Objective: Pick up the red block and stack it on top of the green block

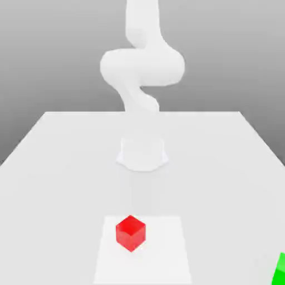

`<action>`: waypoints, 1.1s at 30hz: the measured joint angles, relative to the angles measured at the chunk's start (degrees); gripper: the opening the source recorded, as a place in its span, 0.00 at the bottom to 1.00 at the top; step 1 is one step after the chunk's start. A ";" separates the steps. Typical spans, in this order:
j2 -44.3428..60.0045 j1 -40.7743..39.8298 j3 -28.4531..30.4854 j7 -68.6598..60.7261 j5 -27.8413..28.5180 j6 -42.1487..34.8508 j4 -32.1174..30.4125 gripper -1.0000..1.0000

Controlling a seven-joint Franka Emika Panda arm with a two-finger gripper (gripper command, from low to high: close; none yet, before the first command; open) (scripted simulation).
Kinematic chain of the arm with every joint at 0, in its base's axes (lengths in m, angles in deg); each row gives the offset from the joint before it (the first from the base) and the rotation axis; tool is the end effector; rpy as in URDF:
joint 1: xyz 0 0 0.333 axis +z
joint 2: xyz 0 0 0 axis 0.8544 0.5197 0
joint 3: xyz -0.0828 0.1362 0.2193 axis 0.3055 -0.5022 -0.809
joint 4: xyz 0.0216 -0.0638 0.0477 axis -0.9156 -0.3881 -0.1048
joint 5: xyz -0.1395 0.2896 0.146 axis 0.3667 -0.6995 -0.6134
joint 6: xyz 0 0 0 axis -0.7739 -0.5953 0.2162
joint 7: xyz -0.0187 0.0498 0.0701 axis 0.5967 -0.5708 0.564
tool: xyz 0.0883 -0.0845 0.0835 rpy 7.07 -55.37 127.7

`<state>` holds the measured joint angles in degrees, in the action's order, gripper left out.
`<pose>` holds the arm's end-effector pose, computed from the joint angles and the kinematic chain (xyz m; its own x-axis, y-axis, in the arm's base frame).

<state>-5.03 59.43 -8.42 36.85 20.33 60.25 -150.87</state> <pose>0.3954 -0.0077 0.5990 0.5021 -0.7729 0.3880 -0.5633 -0.6327 -0.5314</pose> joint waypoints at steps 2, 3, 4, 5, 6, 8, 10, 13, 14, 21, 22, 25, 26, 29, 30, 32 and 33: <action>4.69 0.68 1.35 1.37 -2.79 2.43 -2.46 0.50; 6.98 0.92 1.80 2.07 -4.09 3.60 -3.65 0.50; 9.26 1.15 2.13 2.83 -5.28 4.75 -4.81 0.50; 11.51 1.30 2.33 3.62 -6.40 5.87 -5.96 0.50; 13.75 1.43 2.44 4.50 -7.39 7.00 -7.11 0.50; 18.22 1.54 2.37 6.52 -9.04 9.28 -9.41 0.50; 22.71 1.49 2.04 9.08 -10.07 11.66 -11.77 0.50; 29.45 0.81 1.00 14.15 -10.13 15.65 -15.50 0.50; 31.50 0.52 0.71 16.23 -9.54 17.00 -16.73 0.50; 42.79 -2.59 0.93 33.84 2.32 25.84 -23.44 0.50; 43.91 -2.18 0.86 34.26 2.69 26.82 -23.36 0.50; 47.34 -2.05 0.78 34.38 2.77 29.81 -22.86 0.50; 48.54 -2.13 0.67 34.30 2.65 30.85 -22.69 0.50; 52.33 -2.40 0.26 33.98 2.10 34.06 -22.26 0.50; 53.65 -2.69 -0.08 33.82 1.83 35.15 -22.16 0.50; 55.74 -3.15 -0.64 33.60 1.42 36.86 -22.02 0.00; 55.74 -3.15 -0.64 33.60 1.42 36.86 -22.02 0.00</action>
<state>50.71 56.28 -9.06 70.45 21.74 97.11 -172.89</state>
